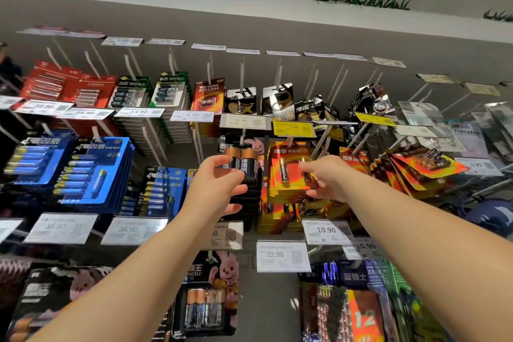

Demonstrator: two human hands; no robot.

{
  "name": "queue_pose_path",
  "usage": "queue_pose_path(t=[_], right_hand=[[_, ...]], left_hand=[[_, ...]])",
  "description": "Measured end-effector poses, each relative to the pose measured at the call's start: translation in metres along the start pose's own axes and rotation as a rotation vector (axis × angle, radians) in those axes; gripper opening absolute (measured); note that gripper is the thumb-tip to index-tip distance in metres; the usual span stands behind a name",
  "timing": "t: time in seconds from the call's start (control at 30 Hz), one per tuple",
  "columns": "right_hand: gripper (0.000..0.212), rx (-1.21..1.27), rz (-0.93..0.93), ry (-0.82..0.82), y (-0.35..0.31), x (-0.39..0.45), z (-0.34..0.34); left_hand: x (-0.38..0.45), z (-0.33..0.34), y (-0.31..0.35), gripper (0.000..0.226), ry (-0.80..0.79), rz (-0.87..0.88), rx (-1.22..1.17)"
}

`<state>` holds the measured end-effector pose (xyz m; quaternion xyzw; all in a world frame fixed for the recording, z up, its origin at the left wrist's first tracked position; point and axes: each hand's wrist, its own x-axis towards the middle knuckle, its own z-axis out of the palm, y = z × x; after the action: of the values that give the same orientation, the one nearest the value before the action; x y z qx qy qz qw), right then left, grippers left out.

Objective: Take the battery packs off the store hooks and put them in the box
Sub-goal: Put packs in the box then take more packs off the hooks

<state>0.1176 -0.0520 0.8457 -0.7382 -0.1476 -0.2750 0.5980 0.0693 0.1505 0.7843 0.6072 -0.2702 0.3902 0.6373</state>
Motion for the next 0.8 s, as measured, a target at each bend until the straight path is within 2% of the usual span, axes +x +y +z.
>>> queue_pose_path(t=[0.13,0.27,0.4,0.5,0.6,0.63,0.7,0.8], right_hand=[[0.021,-0.047,-0.028,-0.029,0.008,-0.008,-0.009],[0.024,-0.165,-0.084,-0.097,0.016,-0.035,-0.027],[0.022,-0.167,-0.174,-0.079,0.039,-0.083,-0.051],[0.014,-0.233,-0.216,-0.05,0.077,-0.126,-0.07],[0.005,-0.242,-0.198,-0.095,0.13,-0.169,-0.09],[0.001,-0.246,-0.175,-0.122,0.15,-0.184,-0.096],[0.01,-0.253,-0.111,-0.182,0.19,-0.212,-0.107],[0.016,-0.255,0.032,-0.252,0.249,-0.253,-0.119]], left_hand=[[-0.005,0.012,-0.004,0.03,-0.02,-0.041,0.013],[-0.019,0.036,-0.002,0.016,-0.105,-0.089,0.032],[-0.053,0.062,-0.007,0.01,-0.188,-0.07,0.082],[-0.102,0.079,-0.026,0.012,-0.342,-0.039,0.152],[-0.159,0.094,-0.06,0.009,-0.528,-0.001,0.262],[-0.18,0.1,-0.071,0.006,-0.573,-0.018,0.294],[-0.221,0.109,-0.099,0.02,-0.635,-0.086,0.325],[-0.282,0.127,-0.14,0.006,-0.746,-0.256,0.266]])
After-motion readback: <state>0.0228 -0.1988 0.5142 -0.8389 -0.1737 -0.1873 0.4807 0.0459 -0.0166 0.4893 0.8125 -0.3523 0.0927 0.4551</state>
